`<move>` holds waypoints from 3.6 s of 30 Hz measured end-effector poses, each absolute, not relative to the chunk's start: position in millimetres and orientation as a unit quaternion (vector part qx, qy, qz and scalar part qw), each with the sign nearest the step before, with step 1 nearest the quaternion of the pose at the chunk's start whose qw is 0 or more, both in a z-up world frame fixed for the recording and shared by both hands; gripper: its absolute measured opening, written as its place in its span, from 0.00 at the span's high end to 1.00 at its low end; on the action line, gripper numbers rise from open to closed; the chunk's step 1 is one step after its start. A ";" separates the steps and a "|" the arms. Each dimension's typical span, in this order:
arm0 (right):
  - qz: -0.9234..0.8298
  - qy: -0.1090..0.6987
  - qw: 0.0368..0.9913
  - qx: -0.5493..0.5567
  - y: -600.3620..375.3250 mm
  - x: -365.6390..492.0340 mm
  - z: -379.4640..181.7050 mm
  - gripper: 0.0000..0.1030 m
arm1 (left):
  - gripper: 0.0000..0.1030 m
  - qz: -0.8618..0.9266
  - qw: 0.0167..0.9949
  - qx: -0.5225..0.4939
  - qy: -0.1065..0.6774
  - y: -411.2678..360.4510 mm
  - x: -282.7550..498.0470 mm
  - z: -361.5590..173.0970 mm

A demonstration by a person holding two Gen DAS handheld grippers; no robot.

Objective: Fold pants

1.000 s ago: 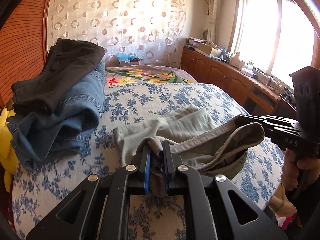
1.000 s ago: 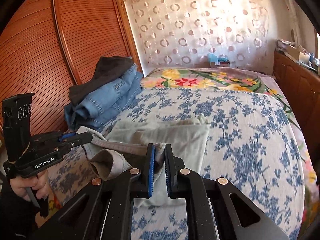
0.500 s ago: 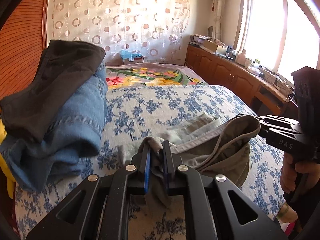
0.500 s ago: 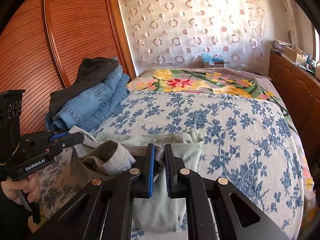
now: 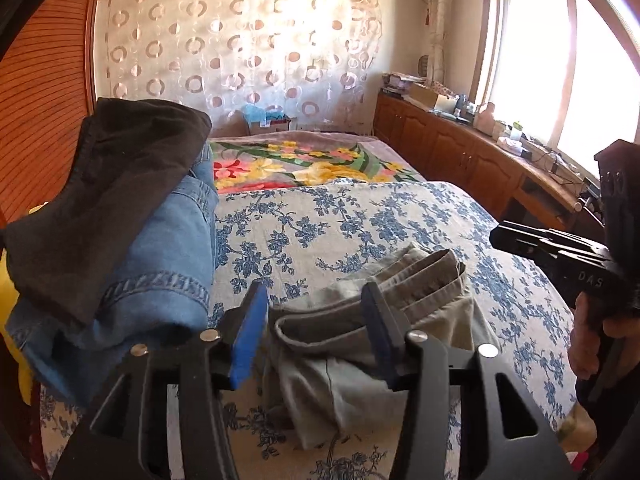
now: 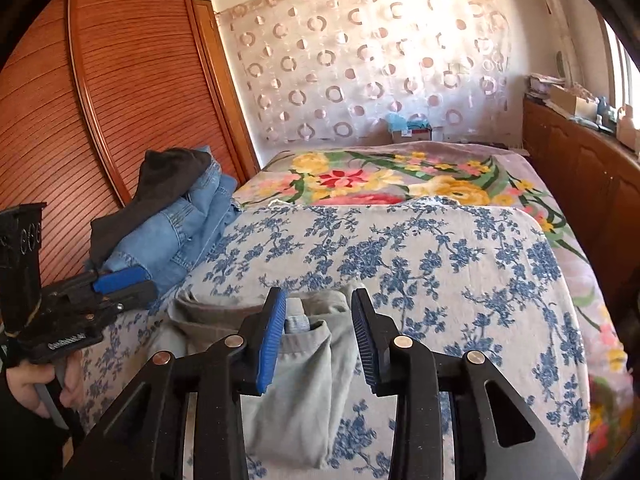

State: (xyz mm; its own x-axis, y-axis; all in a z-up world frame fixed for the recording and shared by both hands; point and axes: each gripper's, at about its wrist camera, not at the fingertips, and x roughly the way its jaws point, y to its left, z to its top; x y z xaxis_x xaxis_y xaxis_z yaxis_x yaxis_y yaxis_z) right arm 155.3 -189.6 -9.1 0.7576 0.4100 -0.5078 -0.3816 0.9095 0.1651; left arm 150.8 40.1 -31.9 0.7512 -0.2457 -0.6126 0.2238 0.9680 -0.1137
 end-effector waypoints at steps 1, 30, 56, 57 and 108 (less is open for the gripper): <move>0.212 0.277 0.937 0.022 -190.2 153.0 -10.7 0.66 | 0.51 -0.126 0.935 -0.017 0.330 41.8 149.2 -32.7; 0.209 0.286 0.935 -0.004 -177.0 197.9 -29.8 0.96 | 0.54 -0.131 0.910 -0.008 0.393 48.1 144.9 -86.1; 0.255 0.346 0.902 -0.038 -181.5 138.1 -48.5 0.66 | 0.93 -0.108 0.927 -0.013 0.358 61.8 137.0 -66.8; 0.257 0.346 0.901 -0.041 -181.8 134.5 -49.0 0.66 | 0.92 -0.109 0.926 -0.013 0.361 61.9 136.1 -68.1; 0.256 0.326 0.910 -0.026 -222.7 45.5 -52.7 0.94 | 0.96 -0.146 0.918 0.007 0.370 58.0 58.2 -89.8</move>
State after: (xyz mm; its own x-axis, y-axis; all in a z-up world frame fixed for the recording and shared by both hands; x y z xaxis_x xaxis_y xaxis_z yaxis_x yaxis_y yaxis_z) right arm 45.5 -222.7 -52.7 0.6564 0.4490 -0.6062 -0.4828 0.8675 0.1197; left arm 58.2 58.0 -89.8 0.6839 -0.2635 -0.6803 0.2738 0.9570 -0.0954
